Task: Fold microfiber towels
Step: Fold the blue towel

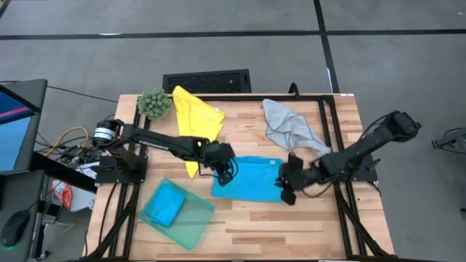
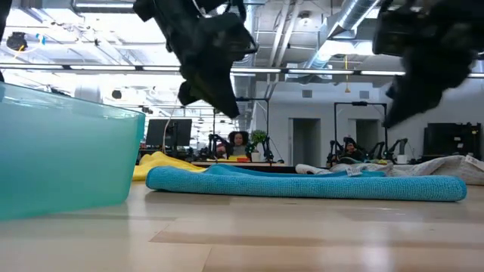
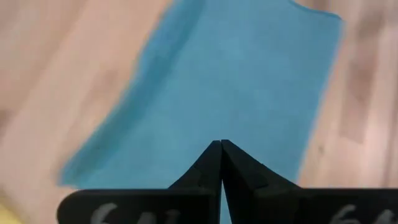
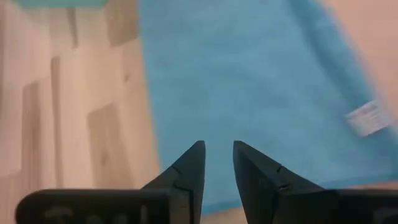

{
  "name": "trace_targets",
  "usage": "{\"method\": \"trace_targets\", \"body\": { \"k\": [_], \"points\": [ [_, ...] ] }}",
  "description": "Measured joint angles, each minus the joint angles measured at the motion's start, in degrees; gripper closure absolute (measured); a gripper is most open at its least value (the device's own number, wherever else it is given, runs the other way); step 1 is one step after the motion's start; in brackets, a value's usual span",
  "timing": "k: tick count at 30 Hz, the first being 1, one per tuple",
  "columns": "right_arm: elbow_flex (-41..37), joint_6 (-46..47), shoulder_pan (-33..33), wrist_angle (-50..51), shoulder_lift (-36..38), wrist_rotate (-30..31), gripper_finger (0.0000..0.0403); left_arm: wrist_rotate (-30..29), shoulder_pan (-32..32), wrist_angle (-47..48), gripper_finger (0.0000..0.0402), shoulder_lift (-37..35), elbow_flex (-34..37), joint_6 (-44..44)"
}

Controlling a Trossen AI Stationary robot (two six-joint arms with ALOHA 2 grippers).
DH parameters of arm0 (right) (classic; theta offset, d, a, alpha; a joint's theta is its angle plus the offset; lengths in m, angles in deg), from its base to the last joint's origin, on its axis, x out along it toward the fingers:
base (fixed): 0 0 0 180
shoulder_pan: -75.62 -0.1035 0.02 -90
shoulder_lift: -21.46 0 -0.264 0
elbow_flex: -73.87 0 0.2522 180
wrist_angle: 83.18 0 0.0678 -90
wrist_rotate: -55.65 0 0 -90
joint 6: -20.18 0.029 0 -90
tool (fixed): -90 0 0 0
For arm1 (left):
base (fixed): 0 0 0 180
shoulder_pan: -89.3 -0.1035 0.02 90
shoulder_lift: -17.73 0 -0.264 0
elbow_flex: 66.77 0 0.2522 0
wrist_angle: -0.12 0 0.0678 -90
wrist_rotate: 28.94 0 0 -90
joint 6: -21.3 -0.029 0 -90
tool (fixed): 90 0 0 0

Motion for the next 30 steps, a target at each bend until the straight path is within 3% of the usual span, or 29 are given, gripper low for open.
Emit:
{"method": "trace_targets", "body": {
  "k": [6, 11, 21, 30],
  "points": [
    [-0.1, 7.2, -7.9, -5.1, -8.6, 3.1, 0.0296, -6.0, 6.6, -1.3, 0.0402, 0.5, 1.0, 0.2],
    [-0.1, 13.0, -10.3, -7.5, -13.7, 3.0, 0.0296, -9.2, 8.8, -1.3, 0.0402, 2.1, 5.3, 7.1],
    [0.0, 15.9, -12.5, -9.9, -13.8, 3.2, 0.0296, -4.0, 18.4, 4.8, 0.0402, 2.9, 8.6, 19.4],
    [0.0, 15.6, -12.9, -9.8, -13.8, 4.9, 0.0296, -6.4, 25.8, 11.2, 0.0402, 2.8, 8.6, 31.3]
  ]
}}
